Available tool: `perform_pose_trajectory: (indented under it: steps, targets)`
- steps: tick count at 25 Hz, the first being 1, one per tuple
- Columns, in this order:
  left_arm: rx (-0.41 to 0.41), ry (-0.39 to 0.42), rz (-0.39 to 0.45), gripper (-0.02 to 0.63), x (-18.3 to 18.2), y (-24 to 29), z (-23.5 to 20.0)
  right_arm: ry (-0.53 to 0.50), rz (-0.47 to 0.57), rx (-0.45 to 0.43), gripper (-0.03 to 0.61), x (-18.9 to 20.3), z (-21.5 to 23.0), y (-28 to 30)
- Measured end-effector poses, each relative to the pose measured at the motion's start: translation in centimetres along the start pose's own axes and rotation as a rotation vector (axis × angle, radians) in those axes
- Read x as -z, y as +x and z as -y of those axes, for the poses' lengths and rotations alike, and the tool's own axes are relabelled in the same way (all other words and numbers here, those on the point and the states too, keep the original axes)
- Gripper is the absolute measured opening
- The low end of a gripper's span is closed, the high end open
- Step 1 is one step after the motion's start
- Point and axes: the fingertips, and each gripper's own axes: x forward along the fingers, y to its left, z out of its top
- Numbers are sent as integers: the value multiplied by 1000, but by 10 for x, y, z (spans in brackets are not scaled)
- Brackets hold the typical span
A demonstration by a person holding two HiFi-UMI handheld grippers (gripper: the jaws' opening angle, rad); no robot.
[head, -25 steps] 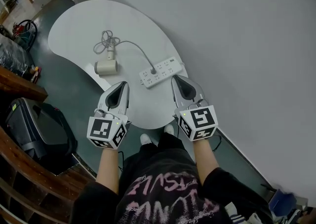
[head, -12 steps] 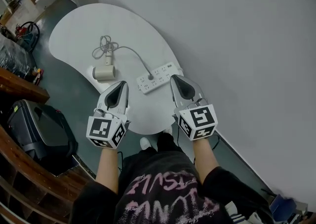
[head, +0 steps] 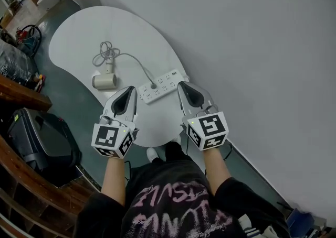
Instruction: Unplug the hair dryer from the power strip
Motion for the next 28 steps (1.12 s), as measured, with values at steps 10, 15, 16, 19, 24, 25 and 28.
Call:
perform_pose_trajectory:
  steps: [10, 15, 16, 19, 24, 25, 28]
  targets:
    - [-7, -26, -37, 2, 18, 23, 2, 34, -39, -9, 14, 22, 21, 9]
    - [-15, -32, -59, 2, 26, 32, 4, 48, -51, -10, 14, 30, 34, 11]
    - [-18, -34, -62, 2, 27, 34, 5, 49, -55, -13, 14, 31, 36, 12]
    - [-23, -37, -75, 2, 31, 36, 7, 54, -71, -26, 14, 36, 37, 14]
    - [-30, -40, -96, 2, 40, 40, 9, 59, -89, -51, 14, 44, 39, 21]
    - [-34, -43, -100, 2, 42, 40, 8, 57, -94, -58, 14, 45, 38, 22]
    - [-44, -55, -109, 2, 47, 40, 5, 57, -111, -76, 14, 51, 36, 27]
